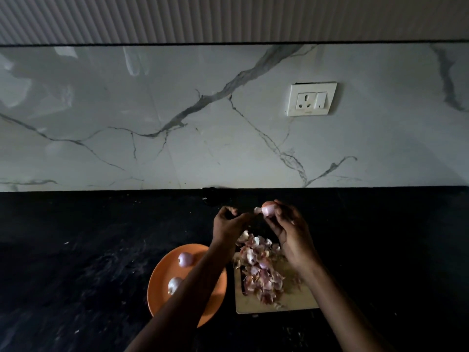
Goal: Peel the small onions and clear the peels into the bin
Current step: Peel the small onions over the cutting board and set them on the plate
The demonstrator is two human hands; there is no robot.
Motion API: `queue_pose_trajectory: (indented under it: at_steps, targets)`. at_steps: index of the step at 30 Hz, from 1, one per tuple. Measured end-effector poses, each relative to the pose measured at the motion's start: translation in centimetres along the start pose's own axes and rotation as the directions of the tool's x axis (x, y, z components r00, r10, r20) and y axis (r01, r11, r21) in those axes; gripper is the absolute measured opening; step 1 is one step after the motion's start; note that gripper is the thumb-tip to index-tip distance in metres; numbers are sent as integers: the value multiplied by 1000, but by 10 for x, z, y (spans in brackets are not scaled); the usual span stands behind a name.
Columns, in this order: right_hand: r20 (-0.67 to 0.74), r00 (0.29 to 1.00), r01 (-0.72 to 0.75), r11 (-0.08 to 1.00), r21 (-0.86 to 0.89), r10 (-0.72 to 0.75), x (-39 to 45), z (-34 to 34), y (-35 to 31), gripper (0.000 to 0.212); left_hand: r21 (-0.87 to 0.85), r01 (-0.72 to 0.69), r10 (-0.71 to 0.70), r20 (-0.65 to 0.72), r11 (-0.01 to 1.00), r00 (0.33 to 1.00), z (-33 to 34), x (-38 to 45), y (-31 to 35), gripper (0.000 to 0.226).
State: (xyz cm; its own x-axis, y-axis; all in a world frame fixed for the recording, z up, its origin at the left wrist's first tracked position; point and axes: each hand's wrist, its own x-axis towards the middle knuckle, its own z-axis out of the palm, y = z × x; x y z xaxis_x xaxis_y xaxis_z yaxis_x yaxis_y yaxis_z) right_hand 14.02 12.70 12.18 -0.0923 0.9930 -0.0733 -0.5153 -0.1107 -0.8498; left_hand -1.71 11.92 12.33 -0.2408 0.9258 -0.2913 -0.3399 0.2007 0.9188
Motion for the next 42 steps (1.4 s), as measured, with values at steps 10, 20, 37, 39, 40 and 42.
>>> queue_pose_trajectory:
  at_steps: [10,20,37,39,40,42]
  targets:
    - [-6,1000,-4,976,-219,3,3,-11,4,32,575,-204,103,204,792,974,-14,-3,-7,15]
    - [47,999,10,937,-348,7,3,-11,9,20,193,-138,108,155,971,982,-1,-14,-4,29]
    - [117,993,90,839,-536,-32,0,-3,3,21,690,-428,437,177,583,882,-11,-9,-7,15]
    - [133,991,91,834,-544,-21,-1,-3,3,26,668,-419,425,167,615,890,-13,-9,-4,18]
    - [139,990,83,836,-542,-8,-2,-4,2,27,663,-410,412,165,627,896,-15,-8,-4,19]
    - [142,990,76,836,-543,2,-1,-5,1,29,666,-391,378,173,635,909,-16,-5,-2,19]
